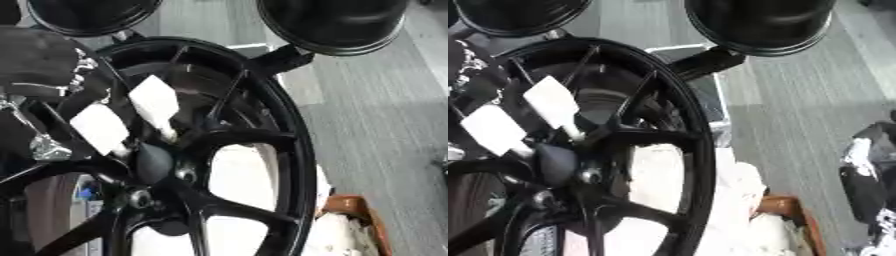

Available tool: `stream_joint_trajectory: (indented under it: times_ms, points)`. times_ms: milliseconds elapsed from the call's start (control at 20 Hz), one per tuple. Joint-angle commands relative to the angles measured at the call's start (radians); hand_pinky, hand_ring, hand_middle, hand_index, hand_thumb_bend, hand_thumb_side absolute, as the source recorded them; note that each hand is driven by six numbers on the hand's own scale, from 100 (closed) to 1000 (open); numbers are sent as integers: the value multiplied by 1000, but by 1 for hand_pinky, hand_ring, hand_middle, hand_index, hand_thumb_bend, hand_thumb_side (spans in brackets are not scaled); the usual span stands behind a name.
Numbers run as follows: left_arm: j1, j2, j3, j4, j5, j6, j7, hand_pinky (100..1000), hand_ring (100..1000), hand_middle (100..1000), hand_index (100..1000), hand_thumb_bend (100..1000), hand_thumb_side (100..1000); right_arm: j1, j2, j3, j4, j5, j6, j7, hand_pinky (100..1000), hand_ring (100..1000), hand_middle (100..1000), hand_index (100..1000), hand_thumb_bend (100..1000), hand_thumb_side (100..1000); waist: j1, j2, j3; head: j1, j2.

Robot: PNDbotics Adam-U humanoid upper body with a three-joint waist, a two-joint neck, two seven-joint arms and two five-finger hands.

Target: Pull the pin out of the wheel hub.

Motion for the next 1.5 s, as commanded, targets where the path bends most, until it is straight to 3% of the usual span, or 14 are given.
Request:
stream_joint_trajectory:
  times_ms: [50, 350, 750, 1050, 1500]
  points:
    - [-11, 28, 37, -24, 53, -236, -251, 637, 597, 478, 511, 100, 299, -1, -6, -4, -12, -6, 1, -5, 857, 754, 596, 773, 100, 383, -3, -19, 2, -5, -10]
    - [4, 52, 92, -66, 159, -172, -231, 614, 570, 428, 452, 100, 290, 1, -2, -5, -12, -5, 1, -6, 857, 754, 596, 773, 100, 383, -7, -18, 6, -9, -8]
    - [34, 93, 250, -68, 393, -71, -178, 607, 555, 402, 431, 100, 249, 9, 0, -11, -12, 2, -3, -13, 858, 754, 597, 772, 100, 379, -15, -21, 17, -14, -4]
    - [71, 129, 378, 63, 530, -22, -121, 613, 554, 398, 433, 100, 248, 23, 0, -18, -12, 14, -4, -22, 858, 754, 598, 772, 100, 375, -22, -28, 31, -6, 6]
    - [119, 153, 511, 368, 547, 9, 89, 616, 548, 396, 438, 100, 306, 32, 7, -23, -12, 16, -1, -32, 858, 754, 597, 771, 100, 373, -35, -35, 61, 3, 27]
